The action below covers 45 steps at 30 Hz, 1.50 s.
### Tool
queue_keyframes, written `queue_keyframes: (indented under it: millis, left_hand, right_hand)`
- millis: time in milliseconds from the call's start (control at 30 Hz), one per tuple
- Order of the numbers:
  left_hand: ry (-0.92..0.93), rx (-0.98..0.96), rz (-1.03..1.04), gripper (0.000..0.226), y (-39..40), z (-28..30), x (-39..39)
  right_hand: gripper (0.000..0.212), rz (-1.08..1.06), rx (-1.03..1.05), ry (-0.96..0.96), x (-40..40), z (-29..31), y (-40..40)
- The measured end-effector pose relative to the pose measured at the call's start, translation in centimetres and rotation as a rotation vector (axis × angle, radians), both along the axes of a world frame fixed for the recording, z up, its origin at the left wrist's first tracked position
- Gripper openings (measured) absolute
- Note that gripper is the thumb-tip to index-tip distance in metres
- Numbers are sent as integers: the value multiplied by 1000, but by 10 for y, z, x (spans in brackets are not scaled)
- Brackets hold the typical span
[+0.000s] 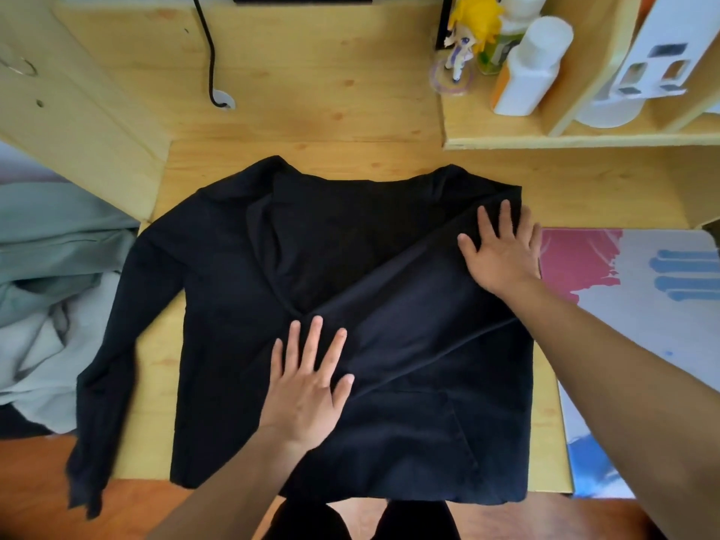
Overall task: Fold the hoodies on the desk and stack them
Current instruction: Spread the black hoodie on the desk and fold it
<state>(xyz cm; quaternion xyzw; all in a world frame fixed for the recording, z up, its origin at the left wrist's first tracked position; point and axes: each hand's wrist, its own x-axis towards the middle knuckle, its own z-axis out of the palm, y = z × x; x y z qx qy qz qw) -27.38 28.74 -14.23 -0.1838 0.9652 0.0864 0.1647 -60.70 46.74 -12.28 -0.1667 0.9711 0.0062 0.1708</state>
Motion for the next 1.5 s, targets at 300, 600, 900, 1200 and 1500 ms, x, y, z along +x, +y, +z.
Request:
queue_keyframes:
  millis: [300, 600, 900, 1200, 1500]
  left_hand:
    - [-26, 54, -31, 68, -8, 18, 6]
    - [304, 126, 1298, 75, -127, 57, 210]
    - [546, 1467, 2206, 38, -179, 43, 259]
    - [1370, 905, 1559, 16, -266, 171, 253]
    - [813, 829, 807, 13, -290, 288, 206]
  right_hand:
    - [70, 481, -84, 74, 169, 1, -53]
    - [65, 149, -185, 5, 209, 32, -88]
    - [61, -40, -368, -229, 338, 40, -139]
    - [70, -227, -323, -439, 330, 78, -144]
    - [48, 54, -752, -700, 364, 207, -222]
